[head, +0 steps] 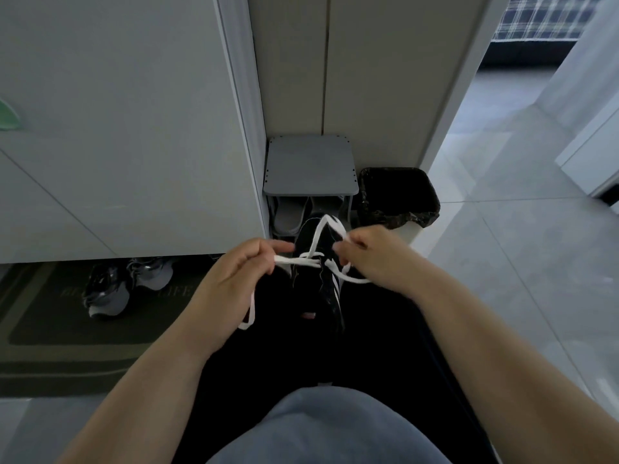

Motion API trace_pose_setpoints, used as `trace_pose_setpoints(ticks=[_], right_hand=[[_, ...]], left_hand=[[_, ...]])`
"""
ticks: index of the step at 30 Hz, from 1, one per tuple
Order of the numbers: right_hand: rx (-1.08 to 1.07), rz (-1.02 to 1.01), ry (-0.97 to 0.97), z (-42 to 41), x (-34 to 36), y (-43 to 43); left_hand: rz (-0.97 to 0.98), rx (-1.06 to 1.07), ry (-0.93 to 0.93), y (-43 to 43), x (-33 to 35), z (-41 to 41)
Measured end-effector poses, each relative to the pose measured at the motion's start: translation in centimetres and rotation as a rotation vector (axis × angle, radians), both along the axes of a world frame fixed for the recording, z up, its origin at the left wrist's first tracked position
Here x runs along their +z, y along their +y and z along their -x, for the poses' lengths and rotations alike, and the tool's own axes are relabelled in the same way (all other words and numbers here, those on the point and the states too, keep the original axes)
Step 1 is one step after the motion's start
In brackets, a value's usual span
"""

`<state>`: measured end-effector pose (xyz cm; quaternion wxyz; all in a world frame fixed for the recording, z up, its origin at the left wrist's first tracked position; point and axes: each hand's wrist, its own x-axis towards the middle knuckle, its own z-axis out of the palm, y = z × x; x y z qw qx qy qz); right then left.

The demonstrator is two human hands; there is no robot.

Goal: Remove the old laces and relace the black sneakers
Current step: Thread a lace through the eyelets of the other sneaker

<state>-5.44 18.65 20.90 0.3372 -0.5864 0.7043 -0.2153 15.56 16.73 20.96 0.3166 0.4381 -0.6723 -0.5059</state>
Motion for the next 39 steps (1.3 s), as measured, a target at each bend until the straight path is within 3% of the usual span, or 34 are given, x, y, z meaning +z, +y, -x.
trace_pose_setpoints(ticks=[5,8,10,13,15,18,22,25,29,33,36,39], right_hand=[[0.062,-0.05,0.238,-2.2,-3.1,0.2],[0.033,-0.053,0.277,-1.9,-2.7,0.0],[-0.011,-0.066,0.261,-1.0,-2.4,-0.4],[-0.067,0.084,0.265,0.4,-1.0,-0.4],[-0.131,0.192,0.067,1.5,0.4,-0.2],[-0.149,0.274,-0.347,2.6,3.2,0.7],[-0.026,0.324,-0.45,2.6,5.1,1.8],[0.008,0.342,-0.479,2.1,5.2,2.3],[-0.04,0.355,-0.599,2.3,4.9,2.9],[-0.167,0.37,-0.626,2.4,3.2,3.0],[-0.216,0.275,-0.47,1.5,0.1,2.6],[-0.222,0.12,-0.405,0.1,-2.9,2.3]], left_hand=[[-0.11,-0.104,0.209,0.4,-0.6,-0.4],[-0.202,0.042,0.185,-0.2,-0.4,-1.7],[-0.217,0.077,0.0,-0.9,-0.5,-3.6],[-0.082,-0.066,-0.524,-1.6,-1.0,-6.0],[-0.025,-0.208,-0.731,-1.4,-1.0,-5.9],[0.107,-0.321,-0.806,-1.0,-0.8,-3.5],[0.399,-0.227,-0.904,-1.7,-1.8,0.6],[0.47,-0.153,-0.911,-2.1,-3.3,3.4],[0.554,-0.075,-0.853,-2.2,-4.4,4.8],[0.488,-0.097,-0.7,-2.4,-4.3,4.0],[0.241,-0.119,-0.385,-0.8,-2.1,2.7],[-0.135,-0.119,0.099,1.4,0.3,1.5]])
